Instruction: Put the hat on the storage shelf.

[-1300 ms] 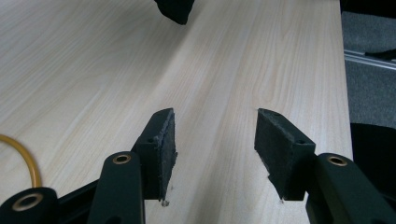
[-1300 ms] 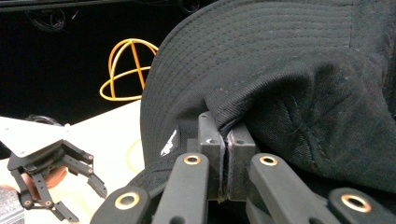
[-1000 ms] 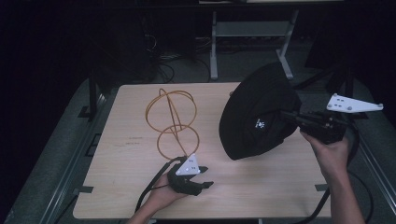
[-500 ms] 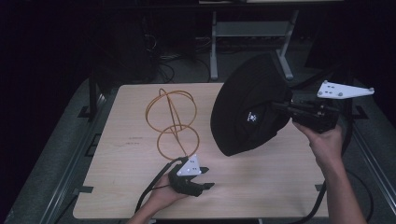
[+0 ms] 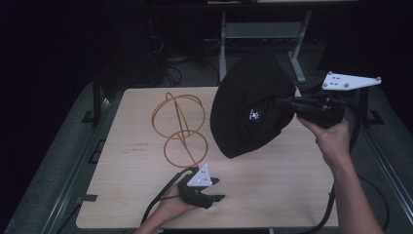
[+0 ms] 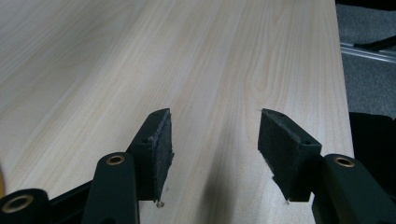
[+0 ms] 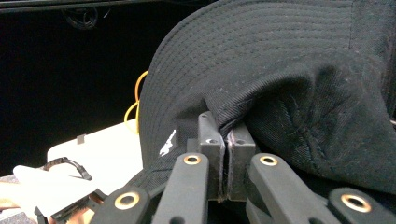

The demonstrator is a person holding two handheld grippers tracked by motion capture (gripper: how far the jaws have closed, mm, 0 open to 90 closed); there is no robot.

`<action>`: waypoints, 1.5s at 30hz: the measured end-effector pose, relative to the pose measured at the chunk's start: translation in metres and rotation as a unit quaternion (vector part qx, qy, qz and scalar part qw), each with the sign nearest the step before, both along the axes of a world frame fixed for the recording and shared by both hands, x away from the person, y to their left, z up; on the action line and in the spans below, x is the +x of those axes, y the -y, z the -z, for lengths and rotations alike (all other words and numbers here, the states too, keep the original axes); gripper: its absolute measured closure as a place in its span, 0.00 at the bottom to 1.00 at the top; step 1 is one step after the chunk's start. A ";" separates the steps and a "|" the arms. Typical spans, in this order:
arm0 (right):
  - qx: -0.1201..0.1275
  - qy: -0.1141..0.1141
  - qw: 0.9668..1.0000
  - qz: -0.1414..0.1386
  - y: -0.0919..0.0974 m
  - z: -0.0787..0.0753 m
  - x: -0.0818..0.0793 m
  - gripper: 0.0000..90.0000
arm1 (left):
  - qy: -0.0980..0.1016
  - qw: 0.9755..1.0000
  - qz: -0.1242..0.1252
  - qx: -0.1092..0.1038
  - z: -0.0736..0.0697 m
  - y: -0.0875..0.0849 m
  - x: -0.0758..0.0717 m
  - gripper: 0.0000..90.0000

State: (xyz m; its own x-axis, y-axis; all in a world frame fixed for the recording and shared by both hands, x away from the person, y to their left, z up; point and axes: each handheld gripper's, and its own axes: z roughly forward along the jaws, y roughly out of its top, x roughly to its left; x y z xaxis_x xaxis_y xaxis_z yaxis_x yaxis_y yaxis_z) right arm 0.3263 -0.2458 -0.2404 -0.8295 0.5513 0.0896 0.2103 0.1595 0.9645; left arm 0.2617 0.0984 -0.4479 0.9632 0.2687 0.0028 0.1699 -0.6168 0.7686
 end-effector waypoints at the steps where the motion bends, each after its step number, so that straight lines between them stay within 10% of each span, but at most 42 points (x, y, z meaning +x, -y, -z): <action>1: 0.000 0.000 1.000 -0.005 -0.003 -0.002 0.002 0.97 | -0.001 1.000 0.000 0.000 0.001 0.001 0.000 0.48; 45: -0.015 -0.014 0.994 -0.110 -0.123 -0.033 0.052 0.97 | 0.009 1.000 0.013 0.007 0.006 0.003 -0.006 0.42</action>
State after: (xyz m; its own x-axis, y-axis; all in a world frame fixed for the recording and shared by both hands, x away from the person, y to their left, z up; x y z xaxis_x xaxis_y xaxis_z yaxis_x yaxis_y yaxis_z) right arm 0.3787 -0.1223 -0.2073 -0.9279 0.3590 0.1002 0.1934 0.2339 0.9528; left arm 0.2560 0.0949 -0.4539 0.9697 0.2433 0.0237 0.1398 -0.6314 0.7627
